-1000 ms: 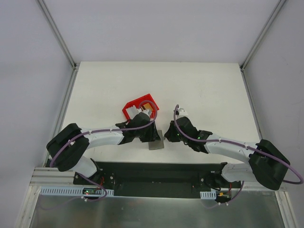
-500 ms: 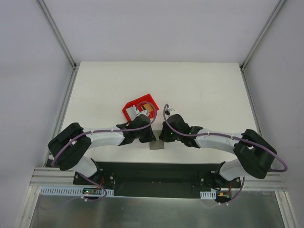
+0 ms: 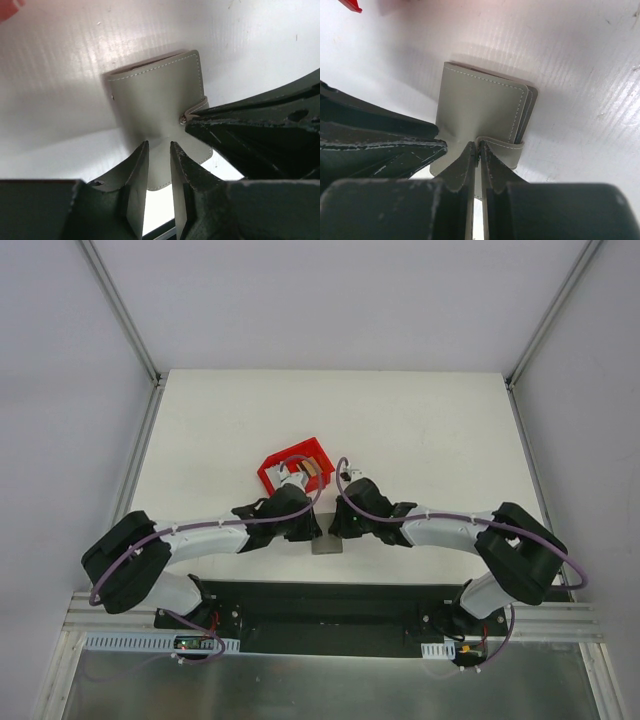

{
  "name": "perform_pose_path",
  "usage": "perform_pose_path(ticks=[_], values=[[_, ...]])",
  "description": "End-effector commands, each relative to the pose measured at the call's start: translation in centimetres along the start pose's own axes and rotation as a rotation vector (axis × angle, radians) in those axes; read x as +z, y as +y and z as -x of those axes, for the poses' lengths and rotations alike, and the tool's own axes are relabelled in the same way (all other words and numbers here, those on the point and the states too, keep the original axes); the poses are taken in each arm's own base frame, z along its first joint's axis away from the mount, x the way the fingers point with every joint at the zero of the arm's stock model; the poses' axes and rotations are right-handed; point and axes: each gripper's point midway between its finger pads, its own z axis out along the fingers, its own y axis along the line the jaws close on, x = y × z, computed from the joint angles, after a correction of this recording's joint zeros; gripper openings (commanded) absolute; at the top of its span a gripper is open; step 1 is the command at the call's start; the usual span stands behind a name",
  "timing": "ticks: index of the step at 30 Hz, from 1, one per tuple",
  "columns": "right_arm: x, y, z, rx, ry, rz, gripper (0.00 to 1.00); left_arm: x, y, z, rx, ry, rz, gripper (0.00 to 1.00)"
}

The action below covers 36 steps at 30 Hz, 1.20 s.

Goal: Put the credit cards into the card holder
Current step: Close the card holder at the center of the board.

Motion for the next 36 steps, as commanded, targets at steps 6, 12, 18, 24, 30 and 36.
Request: perform_pose_path(ticks=[6,12,18,24,30,36], values=[[0.7,-0.9,-1.7,0.004,0.071,-0.043,0.06,-1.2,3.1,-0.5,0.089,-0.045,0.081,0.31],[0.5,-0.6,-1.6,-0.002,0.075,-0.034,0.06,0.6,3.1,-1.5,0.06,0.009,0.077,0.31],[0.1,-0.2,-1.0,-0.007,0.059,-0.019,0.08,1.7,2.5,-2.2,0.047,0.041,0.048,0.3],[-0.4,0.9,0.1,-0.017,0.033,0.011,0.18,2.4,3.3,-3.0,0.028,0.067,0.074,0.17],[-2.0,2.3,2.1,-0.062,-0.021,0.046,0.35,2.5,3.9,-3.0,0.028,0.064,0.106,0.18],[-5.0,2.2,3.7,-0.097,-0.094,0.051,0.4,2.4,4.4,-2.8,0.047,0.062,0.132,0.2]])
